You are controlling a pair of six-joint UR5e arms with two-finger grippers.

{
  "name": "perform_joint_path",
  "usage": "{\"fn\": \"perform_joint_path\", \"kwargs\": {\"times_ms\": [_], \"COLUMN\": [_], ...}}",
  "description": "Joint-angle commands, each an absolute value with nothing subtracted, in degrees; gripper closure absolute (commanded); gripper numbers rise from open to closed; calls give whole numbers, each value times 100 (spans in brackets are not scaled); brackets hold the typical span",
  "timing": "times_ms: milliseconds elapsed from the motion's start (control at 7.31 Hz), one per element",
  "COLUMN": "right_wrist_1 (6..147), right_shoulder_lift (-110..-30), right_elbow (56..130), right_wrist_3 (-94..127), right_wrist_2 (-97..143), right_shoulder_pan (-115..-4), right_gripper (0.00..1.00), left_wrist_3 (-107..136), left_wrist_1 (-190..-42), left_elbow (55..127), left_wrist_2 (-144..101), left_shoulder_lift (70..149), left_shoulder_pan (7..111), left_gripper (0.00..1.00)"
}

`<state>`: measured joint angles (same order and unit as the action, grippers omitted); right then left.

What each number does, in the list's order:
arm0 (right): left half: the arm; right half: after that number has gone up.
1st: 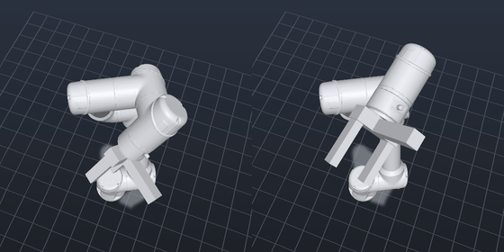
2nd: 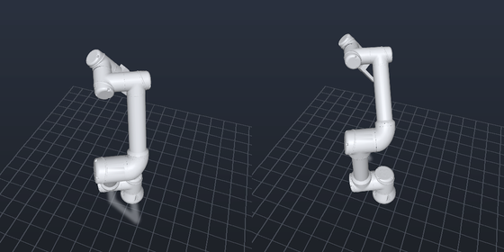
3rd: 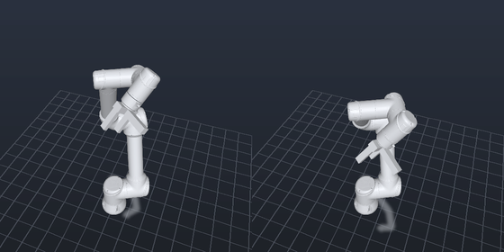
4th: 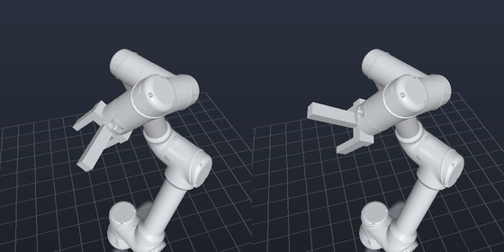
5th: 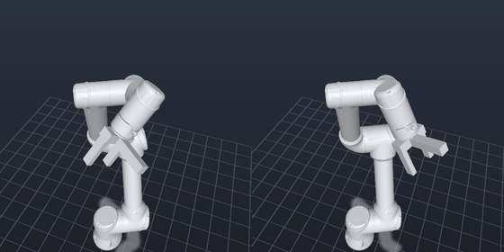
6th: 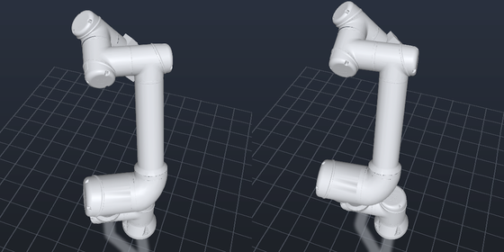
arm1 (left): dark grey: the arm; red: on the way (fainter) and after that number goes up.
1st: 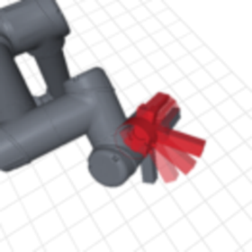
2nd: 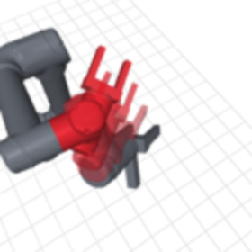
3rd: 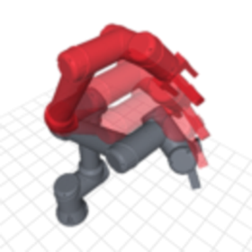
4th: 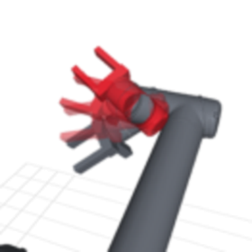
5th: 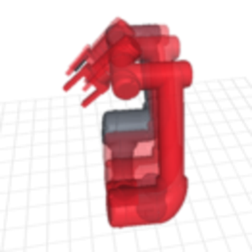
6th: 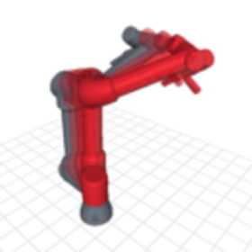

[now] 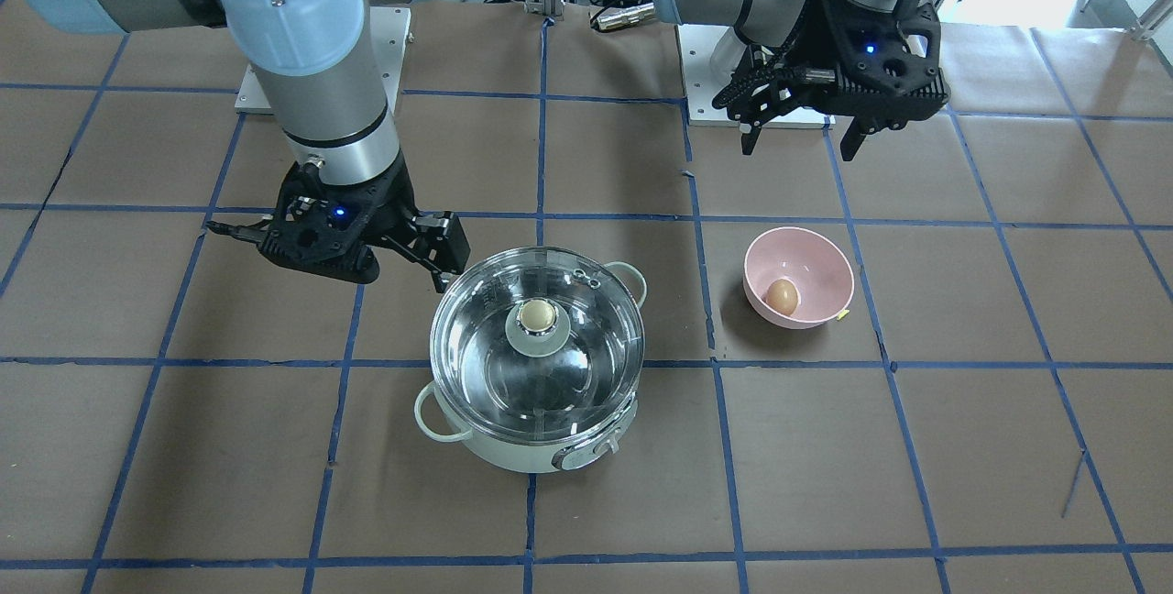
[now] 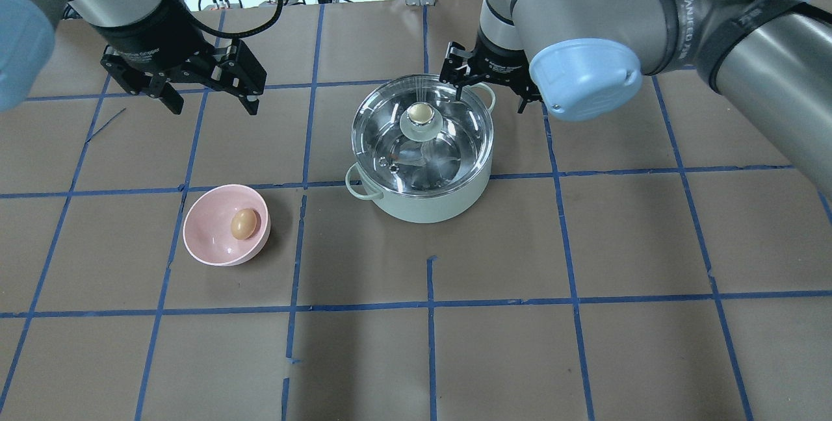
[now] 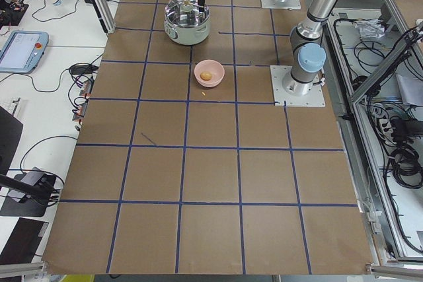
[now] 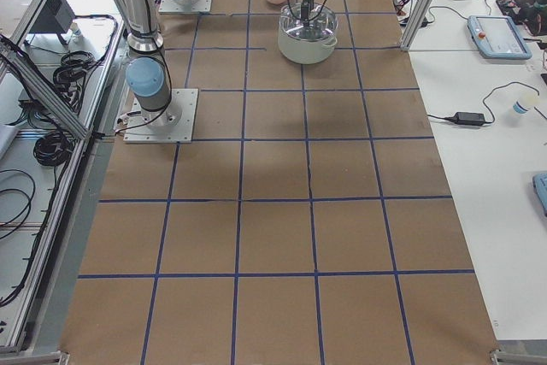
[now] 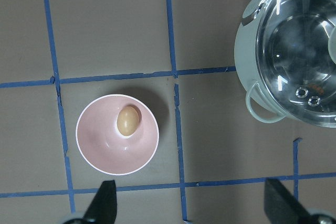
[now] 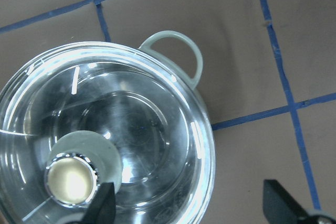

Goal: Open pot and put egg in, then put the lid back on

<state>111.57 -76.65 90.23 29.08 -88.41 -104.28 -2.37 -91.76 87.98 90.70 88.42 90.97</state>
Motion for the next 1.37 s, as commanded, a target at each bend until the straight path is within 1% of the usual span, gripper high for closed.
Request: {"fn": "perform_joint_path", "kwargs": {"times_ms": [0,137,411,821,1095,1232], "right_wrist_1": [11285,11303,11775,11795,11420,11060], "right_shoulder_lift": [-7393,-7296,-6945,-6864,-7056,-7345], "right_elbow": [8799,8780,8702,8648,8692,8710], "right_wrist_3": [3390,3558,3805,3727,3465,3150], "right_wrist_2": [-8885,-8886,-8894,-9061,-9550,-9571], "right_shoulder_pan": [-10853,-10941,-11179,-11188,-11127,-10979], "right_gripper": [0,0,0,0,0,0], "left_wrist_3": [-229,-229,-237,-229,-229,-229], "left_wrist_1": [-9176,-9176,-9176,-9176,-9176,-9176], "left_elbow": [8798,8798,8798,8798,8798,8798], "left_wrist_2": [9070,9070,9070,9070,9070,9070], "left_shoulder_lift": [8842,8842,8842,8842,8842,8842], "left_shoulder_pan": [9097,9105,9105,9105,9105,9097], "left_gripper": [0,0,0,0,0,0]}}
